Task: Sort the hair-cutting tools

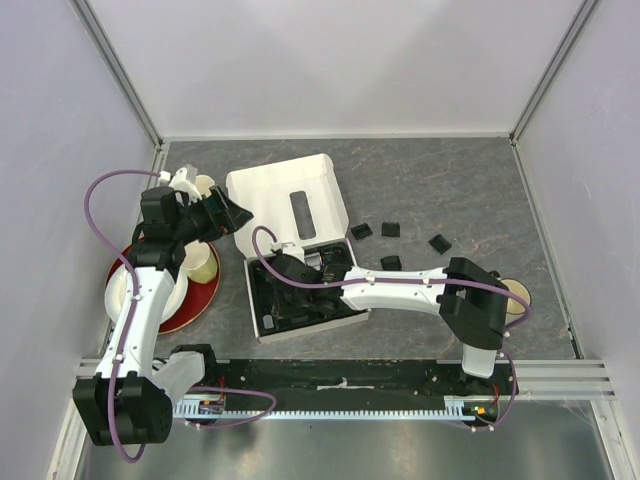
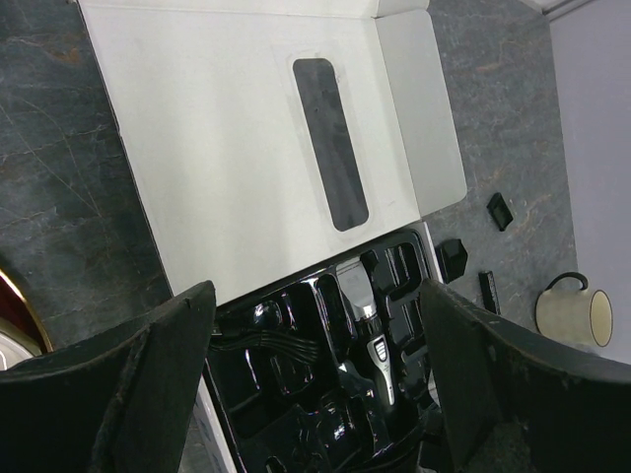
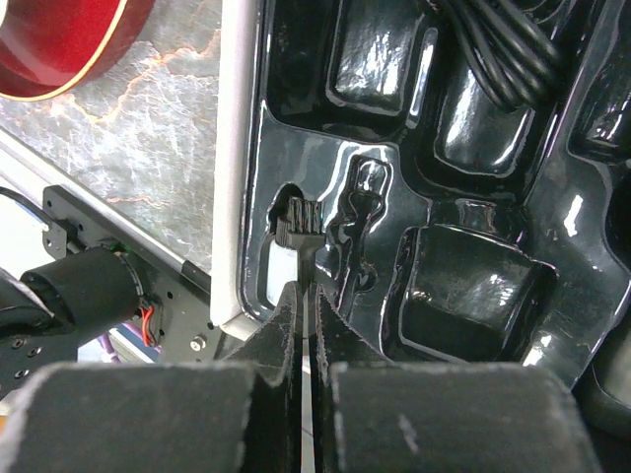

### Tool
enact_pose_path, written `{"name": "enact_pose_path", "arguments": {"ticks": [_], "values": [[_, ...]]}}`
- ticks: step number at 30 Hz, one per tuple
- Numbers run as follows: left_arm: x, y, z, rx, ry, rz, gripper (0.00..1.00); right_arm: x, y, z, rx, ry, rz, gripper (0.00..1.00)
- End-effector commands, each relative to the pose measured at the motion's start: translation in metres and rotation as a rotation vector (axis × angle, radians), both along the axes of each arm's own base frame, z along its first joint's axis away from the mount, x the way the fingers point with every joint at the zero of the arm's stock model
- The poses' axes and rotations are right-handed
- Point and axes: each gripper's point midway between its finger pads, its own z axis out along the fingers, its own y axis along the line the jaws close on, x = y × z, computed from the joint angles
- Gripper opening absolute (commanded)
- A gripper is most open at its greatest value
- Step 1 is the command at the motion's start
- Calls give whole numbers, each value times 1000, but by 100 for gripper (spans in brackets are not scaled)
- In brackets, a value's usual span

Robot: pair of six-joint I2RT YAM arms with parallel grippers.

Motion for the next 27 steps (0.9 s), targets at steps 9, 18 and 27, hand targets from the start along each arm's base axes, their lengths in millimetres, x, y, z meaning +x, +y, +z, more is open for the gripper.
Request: {"name": "enact_pose_path", "arguments": {"ticks": [9,18,27], "values": [[0,-4,15,-5,-57,-27,90,16,3,6,-35,-84,-37,0],[0,-3,14,-4,-54,-25,90,17,4,0,-59,-98,-29,0],[1,-3,14,-5,-55,-26,90,12,-1,-14,-145,-128,-23,0]]}}
